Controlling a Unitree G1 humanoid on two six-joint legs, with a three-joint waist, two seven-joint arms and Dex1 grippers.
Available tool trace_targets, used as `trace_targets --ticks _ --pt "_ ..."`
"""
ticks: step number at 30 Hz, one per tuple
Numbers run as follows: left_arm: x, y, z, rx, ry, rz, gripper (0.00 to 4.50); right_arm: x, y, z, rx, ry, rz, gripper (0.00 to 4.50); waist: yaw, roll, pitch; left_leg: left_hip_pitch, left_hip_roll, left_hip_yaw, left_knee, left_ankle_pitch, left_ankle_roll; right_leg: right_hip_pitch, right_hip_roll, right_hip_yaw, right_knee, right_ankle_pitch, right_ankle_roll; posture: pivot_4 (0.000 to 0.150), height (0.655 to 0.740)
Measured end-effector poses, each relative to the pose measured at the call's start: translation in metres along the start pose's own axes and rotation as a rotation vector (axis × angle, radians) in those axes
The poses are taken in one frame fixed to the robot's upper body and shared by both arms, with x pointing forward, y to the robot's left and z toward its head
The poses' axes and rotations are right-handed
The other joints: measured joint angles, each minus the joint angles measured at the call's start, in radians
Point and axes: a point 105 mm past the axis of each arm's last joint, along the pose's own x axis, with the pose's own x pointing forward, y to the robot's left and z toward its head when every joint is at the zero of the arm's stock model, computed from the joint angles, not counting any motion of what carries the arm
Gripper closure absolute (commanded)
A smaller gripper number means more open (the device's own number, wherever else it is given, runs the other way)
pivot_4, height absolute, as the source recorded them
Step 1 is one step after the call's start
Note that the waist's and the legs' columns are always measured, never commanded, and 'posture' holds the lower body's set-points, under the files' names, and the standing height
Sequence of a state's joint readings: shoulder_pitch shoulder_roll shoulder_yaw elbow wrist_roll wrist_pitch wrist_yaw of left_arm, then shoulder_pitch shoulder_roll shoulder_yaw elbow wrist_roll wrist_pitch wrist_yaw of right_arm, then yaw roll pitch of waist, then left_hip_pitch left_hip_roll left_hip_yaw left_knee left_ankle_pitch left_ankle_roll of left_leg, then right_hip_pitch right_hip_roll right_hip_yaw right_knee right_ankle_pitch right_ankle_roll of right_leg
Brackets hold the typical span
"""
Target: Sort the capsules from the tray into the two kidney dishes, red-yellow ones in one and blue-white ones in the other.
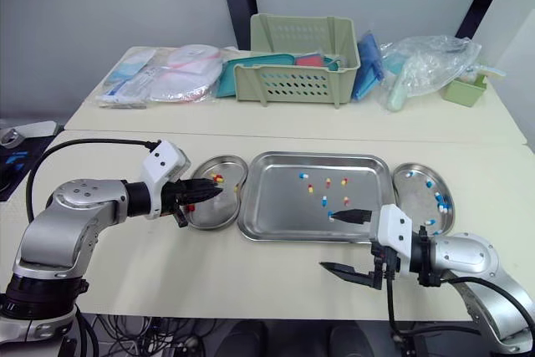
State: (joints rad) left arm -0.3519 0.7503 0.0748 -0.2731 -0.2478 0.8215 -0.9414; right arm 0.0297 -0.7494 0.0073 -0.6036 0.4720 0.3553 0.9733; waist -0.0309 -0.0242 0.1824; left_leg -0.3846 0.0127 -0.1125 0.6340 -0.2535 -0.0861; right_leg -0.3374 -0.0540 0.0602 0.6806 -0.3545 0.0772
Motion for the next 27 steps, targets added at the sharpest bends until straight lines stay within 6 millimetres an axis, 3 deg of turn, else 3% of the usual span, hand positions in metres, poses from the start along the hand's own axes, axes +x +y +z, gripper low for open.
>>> trace_targets --ticks 7,18,27 --pt "-0.002 0.001 0.001 0.012 -0.013 0.022 0.86 0.005 0.001 -0.003 0.008 -0.01 -0.018 0.0 0.0 0.0 0.0 0.0 0.0 0.0 0.0 0.0 0.0 0.0 0.0 0.0 0.0 0.0 0.0 0.15 0.74" --pt "-0.019 0.009 -0.004 0.054 -0.036 0.061 0.86 0.003 0.0 -0.025 0.024 -0.005 -0.059 0.0 -0.001 0.0 0.0 0.0 0.0 0.001 -0.001 0.0 0.0 -0.001 0.0 0.001 0.0 0.0 0.0 0.15 0.74" --pt "-0.054 0.015 -0.027 0.02 -0.046 0.116 0.86 -0.01 -0.007 -0.034 0.028 0.006 -0.131 0.0 -0.001 0.0 0.0 0.0 0.0 0.001 -0.001 0.0 0.0 -0.001 0.0 0.001 0.0 0.0 0.0 0.15 0.74"
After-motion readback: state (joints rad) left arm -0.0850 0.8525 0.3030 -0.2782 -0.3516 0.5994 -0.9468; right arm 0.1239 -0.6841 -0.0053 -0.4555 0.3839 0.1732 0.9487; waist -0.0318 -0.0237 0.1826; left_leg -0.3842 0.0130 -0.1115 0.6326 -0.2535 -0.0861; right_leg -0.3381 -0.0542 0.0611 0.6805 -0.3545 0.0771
